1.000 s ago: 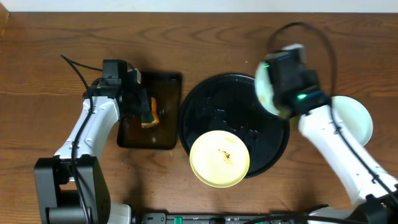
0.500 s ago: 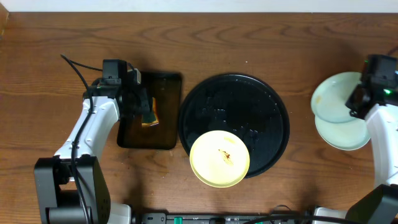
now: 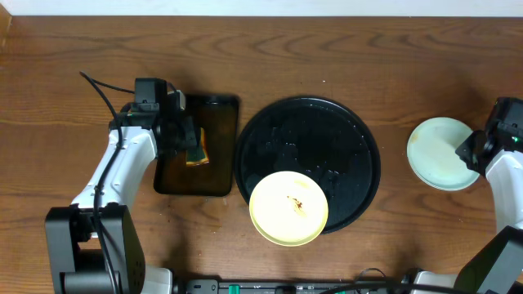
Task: Clean dirty plates on tray and stack at the side
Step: 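Carry the blue plate with the right gripper onto the plate at the right side, then move the right gripper to the yellow plate rim and grasp it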
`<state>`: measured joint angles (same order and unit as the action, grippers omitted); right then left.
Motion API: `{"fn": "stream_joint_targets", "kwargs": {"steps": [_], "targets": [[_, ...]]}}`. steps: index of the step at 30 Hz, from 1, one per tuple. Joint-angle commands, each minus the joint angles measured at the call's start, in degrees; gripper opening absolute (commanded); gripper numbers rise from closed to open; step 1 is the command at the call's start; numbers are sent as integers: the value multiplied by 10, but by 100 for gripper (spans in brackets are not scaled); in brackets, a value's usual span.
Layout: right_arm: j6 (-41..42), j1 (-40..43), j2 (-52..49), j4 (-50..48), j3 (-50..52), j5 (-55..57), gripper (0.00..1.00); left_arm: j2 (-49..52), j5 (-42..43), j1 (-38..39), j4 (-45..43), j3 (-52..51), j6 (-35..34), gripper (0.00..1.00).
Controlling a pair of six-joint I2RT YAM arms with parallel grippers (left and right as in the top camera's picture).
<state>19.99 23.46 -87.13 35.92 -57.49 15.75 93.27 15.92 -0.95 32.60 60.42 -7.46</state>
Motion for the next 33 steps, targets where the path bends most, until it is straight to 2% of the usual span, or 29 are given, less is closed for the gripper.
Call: {"fn": "stream_joint_targets", "kwargs": {"steps": [1,3,6,8,11,14,22,25,28,31,33], "targets": [[-37,-17,18,-12,-9,-185,35,2,-5,2,1,0,3,39],[-74,-38,20,-12,-9,-299,35,2,-5,2,1,0,3,39],[-109,-84,19,11,-9,-399,35,2,-5,2,1,0,3,39],[-115,-121,19,29,-9,-409,37,2,-5,2,1,0,3,40],[-133,-198,16,58,-8,-406,45,3,-5,2,1,0,3,43],[-138,-266,6,86,-8,-378,48,3,-5,2,1,0,3,45],[-114,-424,-64,135,-7,-371,42,3,-5,2,5,-3,3,46],[-66,-459,-99,138,-7,-334,40,3,-5,2,6,-3,3,46],[-61,-480,-133,136,-7,-331,39,3,-5,2,7,-3,3,45],[-54,-487,-161,134,-7,-330,31,3,-5,2,10,-3,3,46],[-44,-487,-173,128,-7,-318,20,3,-5,2,12,-3,3,45]]}}
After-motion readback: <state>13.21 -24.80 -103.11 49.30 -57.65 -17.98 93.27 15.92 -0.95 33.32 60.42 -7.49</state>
